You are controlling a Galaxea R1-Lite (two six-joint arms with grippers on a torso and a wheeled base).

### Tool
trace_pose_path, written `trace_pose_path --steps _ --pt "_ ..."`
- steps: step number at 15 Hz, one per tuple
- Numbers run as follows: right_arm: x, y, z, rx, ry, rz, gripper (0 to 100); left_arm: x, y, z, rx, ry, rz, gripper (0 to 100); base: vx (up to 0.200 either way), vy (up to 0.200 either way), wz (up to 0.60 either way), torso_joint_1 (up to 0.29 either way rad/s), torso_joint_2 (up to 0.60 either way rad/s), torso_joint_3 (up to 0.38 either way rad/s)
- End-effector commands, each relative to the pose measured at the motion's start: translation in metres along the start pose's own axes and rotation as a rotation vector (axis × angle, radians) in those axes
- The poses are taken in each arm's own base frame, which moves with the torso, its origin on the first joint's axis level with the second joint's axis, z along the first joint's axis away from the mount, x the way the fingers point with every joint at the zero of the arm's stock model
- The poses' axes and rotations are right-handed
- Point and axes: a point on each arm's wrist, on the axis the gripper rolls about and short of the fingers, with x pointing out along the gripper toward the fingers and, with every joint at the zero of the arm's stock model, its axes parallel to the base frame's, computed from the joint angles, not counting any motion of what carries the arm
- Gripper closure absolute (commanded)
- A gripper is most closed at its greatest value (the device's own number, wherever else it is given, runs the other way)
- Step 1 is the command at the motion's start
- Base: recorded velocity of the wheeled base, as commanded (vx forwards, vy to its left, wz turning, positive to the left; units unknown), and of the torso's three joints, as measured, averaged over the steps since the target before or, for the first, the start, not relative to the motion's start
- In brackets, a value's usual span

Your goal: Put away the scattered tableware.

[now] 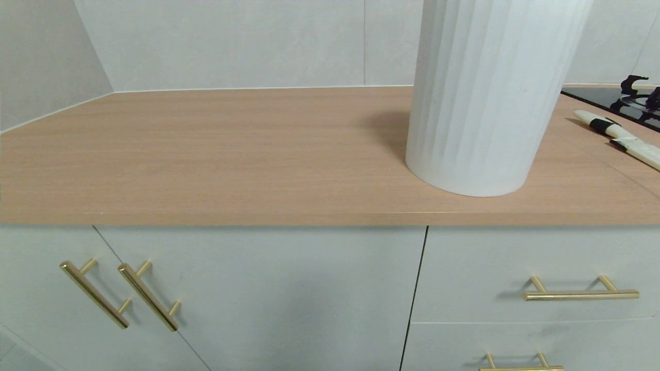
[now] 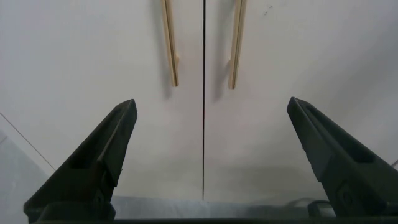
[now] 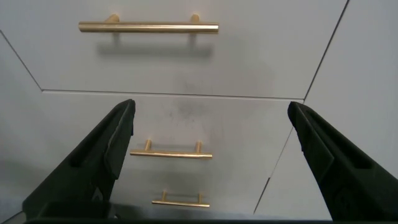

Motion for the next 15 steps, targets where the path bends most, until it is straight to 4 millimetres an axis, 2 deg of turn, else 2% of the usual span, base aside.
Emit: trace_pose_path --steps 1,8,15 --pt "0.0001 0.0 0.0 0.0 0.001 0.0 0 0.0001 0.0 -0.0001 0.0 0.001 0.0 0 0.0 0.0 0.0 0.0 0.0 0.0" --pt "0.0001 0.0 0.0 0.0 0.001 0.0 0 0.0001 0.0 -0.0001 0.0 0.001 0.0 0 0.0 -0.2 0.0 0.002 0.0 0.001" --pt "0.0001 0.0 0.0002 0.0 0.0 -0.001 0 0.0001 0.0 -0.0001 -0.001 0.001 0.0 0 0.0 0.0 0.0 0.0 0.0 0.0"
